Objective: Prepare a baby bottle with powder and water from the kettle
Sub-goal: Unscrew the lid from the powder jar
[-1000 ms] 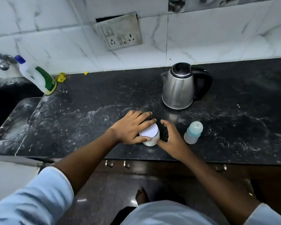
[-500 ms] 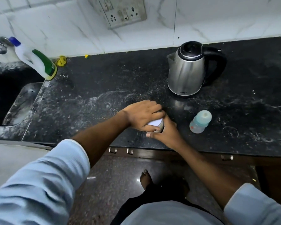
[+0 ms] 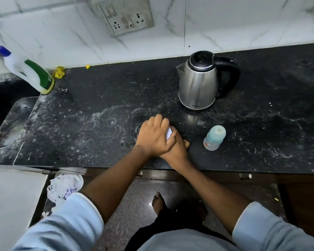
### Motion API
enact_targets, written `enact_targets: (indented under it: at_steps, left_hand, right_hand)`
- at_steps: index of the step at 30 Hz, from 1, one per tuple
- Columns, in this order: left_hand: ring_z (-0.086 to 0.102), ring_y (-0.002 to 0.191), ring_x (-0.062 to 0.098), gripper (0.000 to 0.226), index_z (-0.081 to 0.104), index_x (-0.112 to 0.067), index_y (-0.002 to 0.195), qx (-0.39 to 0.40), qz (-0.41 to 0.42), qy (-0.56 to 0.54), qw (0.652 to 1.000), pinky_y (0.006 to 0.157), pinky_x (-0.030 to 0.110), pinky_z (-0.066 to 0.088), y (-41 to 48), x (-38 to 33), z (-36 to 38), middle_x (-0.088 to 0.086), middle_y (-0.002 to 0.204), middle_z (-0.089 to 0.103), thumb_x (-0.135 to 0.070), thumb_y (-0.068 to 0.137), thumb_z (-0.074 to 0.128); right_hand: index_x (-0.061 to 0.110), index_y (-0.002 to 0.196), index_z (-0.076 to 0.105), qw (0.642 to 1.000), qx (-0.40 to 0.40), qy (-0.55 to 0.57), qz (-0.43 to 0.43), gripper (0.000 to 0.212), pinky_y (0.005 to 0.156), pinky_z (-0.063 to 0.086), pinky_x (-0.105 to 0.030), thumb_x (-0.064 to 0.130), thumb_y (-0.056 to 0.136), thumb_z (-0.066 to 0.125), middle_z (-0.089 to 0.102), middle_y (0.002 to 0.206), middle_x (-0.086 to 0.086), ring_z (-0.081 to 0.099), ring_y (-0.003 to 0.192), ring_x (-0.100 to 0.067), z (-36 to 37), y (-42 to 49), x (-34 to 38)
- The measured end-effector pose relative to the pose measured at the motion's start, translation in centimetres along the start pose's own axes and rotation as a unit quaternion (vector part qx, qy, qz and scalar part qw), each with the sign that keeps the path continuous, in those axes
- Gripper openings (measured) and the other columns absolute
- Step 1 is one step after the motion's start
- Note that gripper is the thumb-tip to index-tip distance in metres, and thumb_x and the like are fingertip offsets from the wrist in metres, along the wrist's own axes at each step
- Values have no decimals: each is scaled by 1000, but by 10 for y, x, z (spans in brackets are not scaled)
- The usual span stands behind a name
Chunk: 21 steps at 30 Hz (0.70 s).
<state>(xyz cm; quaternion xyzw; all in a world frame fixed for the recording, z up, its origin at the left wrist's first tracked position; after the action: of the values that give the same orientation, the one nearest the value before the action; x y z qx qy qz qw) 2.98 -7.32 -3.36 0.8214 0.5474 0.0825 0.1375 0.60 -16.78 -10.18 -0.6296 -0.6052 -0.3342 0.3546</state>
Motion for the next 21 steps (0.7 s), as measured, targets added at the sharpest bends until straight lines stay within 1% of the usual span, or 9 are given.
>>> enact_targets:
  at_steps: [4,7,10,12,13,14,16,19,21]
  left_hand:
    - [62,91,40,65,54,-10,103,125,-222,-19,967,75,48,52,-6,-17,-13,16,106,57,-72,94,38]
    - [66,108,47,85,57,-5,117,195,-311,-67,928,87,50,53,-10,-9,-35,23,121,62,-82,95,30]
    - [67,109,49,92,68,-3,107,225,-344,-70,909,87,48,52,-14,12,-59,28,114,70,-85,94,27]
    - [65,110,47,73,63,-9,107,223,-294,-87,925,85,47,50,-11,22,-59,25,116,69,-78,95,43]
    - [62,118,45,61,60,-14,118,233,-246,-128,932,91,46,49,-8,24,-55,22,126,65,-69,94,58]
    - [55,133,40,63,56,-20,134,263,-183,-173,931,104,46,45,-4,23,-50,18,142,57,-58,87,72]
    - [29,155,31,94,41,-34,155,334,-71,-226,912,124,46,28,-2,17,-35,9,167,32,-36,74,86]
    - [32,150,33,92,39,-47,153,367,8,-192,910,122,47,30,4,3,-22,4,164,35,-22,77,85]
    - [43,137,31,86,42,-41,152,362,15,-149,920,113,41,35,10,-1,-25,4,149,46,-20,79,83]
  right_hand:
    - [25,138,52,999,12,18,-24,62,107,42,-50,55,84,55,61,133,5,57,127,-15,2,2,-5]
    - [24,145,45,999,26,-2,-21,89,108,37,-47,64,70,69,58,139,5,52,132,-14,-5,-1,-6]
    - [32,144,42,999,45,1,-4,101,110,32,-46,61,58,86,55,143,14,49,135,-9,-14,0,-6]
    - [32,145,42,999,42,-3,0,102,111,31,-49,58,58,89,54,144,15,48,137,-10,-17,2,-8]
    - [30,146,42,999,41,-3,2,103,111,29,-50,55,58,90,53,146,13,47,138,-11,-18,2,-8]
    - [28,148,41,999,42,-1,1,104,112,29,-51,51,59,91,52,149,10,46,139,-13,-18,1,-9]
    - [21,150,38,999,52,9,-2,107,114,28,-51,46,61,92,51,152,3,44,142,-16,-18,0,-9]
    - [24,147,39,998,58,31,2,108,114,32,-48,60,57,86,52,149,4,47,140,-15,-19,-1,-7]
    - [25,146,40,998,55,33,4,107,114,34,-50,62,56,83,53,147,5,48,139,-16,-19,0,-8]
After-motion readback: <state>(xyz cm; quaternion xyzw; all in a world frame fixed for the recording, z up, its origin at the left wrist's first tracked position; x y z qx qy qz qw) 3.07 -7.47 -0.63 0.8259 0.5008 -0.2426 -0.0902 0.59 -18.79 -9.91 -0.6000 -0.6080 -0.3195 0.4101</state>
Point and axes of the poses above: each hand's wrist, its own y-axis towards the middle knuckle, its own z-axis out of the palm, x = y × z, the point moved 4 cm from there along y, towards the middle knuckle
